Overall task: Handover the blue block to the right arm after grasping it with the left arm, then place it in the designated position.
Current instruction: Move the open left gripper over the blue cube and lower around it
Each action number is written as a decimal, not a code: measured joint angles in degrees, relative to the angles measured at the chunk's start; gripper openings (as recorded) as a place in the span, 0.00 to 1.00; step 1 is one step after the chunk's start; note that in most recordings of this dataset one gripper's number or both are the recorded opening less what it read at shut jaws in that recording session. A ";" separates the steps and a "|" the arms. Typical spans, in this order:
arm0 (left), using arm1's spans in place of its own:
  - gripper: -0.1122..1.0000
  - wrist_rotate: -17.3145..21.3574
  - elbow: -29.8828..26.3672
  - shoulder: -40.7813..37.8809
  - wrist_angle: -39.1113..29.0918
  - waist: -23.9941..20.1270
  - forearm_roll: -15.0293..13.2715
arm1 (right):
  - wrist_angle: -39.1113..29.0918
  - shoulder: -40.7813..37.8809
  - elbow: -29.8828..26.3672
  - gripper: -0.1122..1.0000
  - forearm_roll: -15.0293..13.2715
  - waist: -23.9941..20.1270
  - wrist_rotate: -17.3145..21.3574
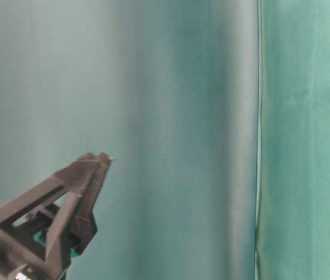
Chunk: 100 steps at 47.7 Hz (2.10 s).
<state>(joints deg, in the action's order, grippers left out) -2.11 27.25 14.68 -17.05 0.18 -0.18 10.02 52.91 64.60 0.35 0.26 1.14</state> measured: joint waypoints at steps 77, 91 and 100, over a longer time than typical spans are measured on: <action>1.00 0.09 -9.40 -5.89 -15.38 0.00 0.18 | -0.44 -0.79 0.00 0.95 0.00 0.00 -0.09; 1.00 0.00 -9.40 -6.15 -15.47 0.00 0.18 | -0.44 -0.79 0.00 0.95 -0.09 0.00 -0.09; 1.00 0.00 -9.40 -7.29 -15.21 0.18 0.18 | -0.44 -0.79 0.00 0.95 -0.09 0.00 0.00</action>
<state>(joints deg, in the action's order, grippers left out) -2.11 17.84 7.38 -32.26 0.35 0.00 9.58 52.12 64.60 0.26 0.26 1.14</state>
